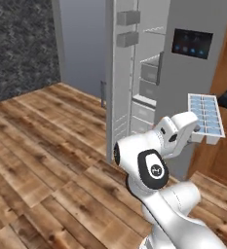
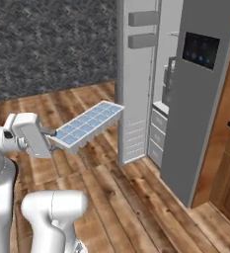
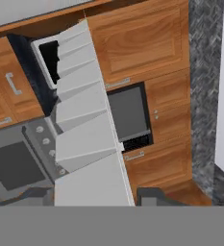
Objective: The ice cube tray has been filled with water. Take the tray and place it in the freezer to make ice. Close the freezer door after placing the tray.
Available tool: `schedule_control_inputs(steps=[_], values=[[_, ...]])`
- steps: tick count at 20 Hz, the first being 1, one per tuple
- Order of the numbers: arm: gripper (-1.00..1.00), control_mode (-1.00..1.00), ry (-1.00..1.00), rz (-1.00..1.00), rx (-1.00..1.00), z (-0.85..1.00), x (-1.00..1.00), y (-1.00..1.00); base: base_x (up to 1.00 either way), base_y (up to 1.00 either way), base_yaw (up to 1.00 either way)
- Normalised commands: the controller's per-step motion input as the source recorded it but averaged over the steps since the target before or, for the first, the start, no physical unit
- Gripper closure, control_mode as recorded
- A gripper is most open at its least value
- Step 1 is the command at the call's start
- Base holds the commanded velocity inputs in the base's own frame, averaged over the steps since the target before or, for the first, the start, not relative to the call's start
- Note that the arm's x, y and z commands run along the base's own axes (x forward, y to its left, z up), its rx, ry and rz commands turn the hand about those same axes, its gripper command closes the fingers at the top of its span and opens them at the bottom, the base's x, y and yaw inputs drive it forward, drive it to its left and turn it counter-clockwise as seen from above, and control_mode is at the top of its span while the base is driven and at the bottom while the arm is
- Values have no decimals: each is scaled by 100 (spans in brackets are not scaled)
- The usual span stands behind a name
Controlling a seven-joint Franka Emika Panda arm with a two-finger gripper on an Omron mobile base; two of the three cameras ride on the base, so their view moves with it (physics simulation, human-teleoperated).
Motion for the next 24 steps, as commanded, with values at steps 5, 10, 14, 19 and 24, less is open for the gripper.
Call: schedule_control_inputs(steps=[5,10,14,19,24], values=[[100,100,0,0,0,0,0,0,73,-30,16],[100,100,0,0,0,0,0,0,70,-27,11],[100,100,0,0,0,0,0,0,68,-17,8],[100,100,0,0,0,0,0,0,64,0,9],[100,100,0,0,0,0,0,0,65,0,7]])
